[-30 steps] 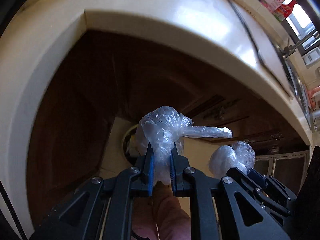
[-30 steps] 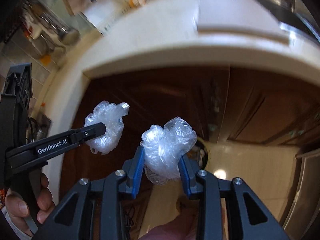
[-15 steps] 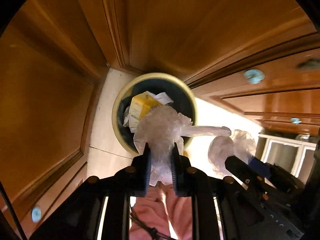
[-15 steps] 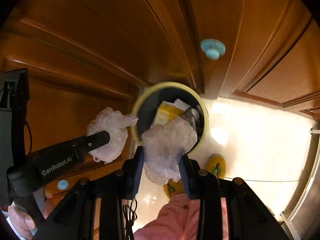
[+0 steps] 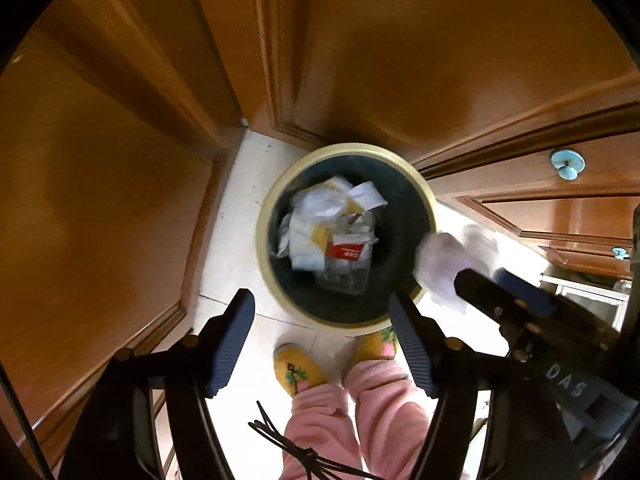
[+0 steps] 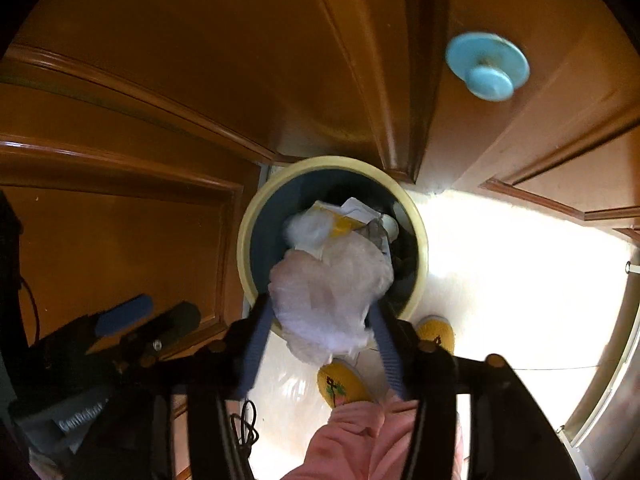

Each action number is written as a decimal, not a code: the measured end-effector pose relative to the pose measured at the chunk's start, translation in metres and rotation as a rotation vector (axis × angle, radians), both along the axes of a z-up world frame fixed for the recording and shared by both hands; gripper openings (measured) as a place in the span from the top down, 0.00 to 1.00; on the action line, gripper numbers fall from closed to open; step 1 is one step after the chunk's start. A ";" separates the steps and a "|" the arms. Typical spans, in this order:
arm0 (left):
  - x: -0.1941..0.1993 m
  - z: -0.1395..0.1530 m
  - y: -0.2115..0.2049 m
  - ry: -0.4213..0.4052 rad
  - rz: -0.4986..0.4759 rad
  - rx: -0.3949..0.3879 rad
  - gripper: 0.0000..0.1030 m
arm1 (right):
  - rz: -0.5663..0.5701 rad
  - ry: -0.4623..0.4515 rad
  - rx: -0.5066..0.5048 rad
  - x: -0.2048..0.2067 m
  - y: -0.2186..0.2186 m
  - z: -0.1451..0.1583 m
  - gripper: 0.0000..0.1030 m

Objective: Collect trash
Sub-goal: 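Open both tools to drop the plastic bags into the bin, then raise both open tools and move the right tool toward the orange-and-white cup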

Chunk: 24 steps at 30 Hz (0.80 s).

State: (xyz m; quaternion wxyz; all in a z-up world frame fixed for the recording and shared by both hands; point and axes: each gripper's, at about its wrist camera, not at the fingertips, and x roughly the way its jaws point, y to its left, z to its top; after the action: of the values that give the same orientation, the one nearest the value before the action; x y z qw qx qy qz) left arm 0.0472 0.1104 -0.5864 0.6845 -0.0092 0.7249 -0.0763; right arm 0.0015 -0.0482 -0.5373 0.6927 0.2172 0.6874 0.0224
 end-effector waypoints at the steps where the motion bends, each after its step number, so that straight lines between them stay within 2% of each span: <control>1: -0.001 0.003 0.004 -0.002 0.009 0.004 0.33 | 0.003 -0.003 0.001 -0.001 0.001 0.002 0.42; 7: -0.008 0.027 0.021 -0.016 0.035 0.016 0.32 | 0.036 -0.014 -0.003 -0.006 0.010 0.025 0.36; 12: -0.015 0.070 0.024 -0.041 0.028 0.017 0.32 | 0.032 -0.035 0.002 -0.010 0.009 0.057 0.36; 15: -0.017 0.102 0.023 -0.071 0.016 0.019 0.30 | 0.031 -0.062 0.001 -0.014 0.009 0.091 0.36; 19: -0.018 0.158 0.021 -0.129 0.019 0.015 0.24 | 0.035 -0.100 -0.014 -0.019 0.009 0.137 0.36; 24: -0.015 0.235 0.019 -0.185 0.031 -0.033 0.23 | 0.039 -0.169 -0.036 -0.025 0.006 0.206 0.36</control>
State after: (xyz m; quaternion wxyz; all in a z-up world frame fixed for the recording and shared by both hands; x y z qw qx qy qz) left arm 0.0322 0.1296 -0.3516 0.7493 -0.0246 0.6572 -0.0782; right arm -0.0234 -0.0425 -0.3312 0.7514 0.1887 0.6310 0.0417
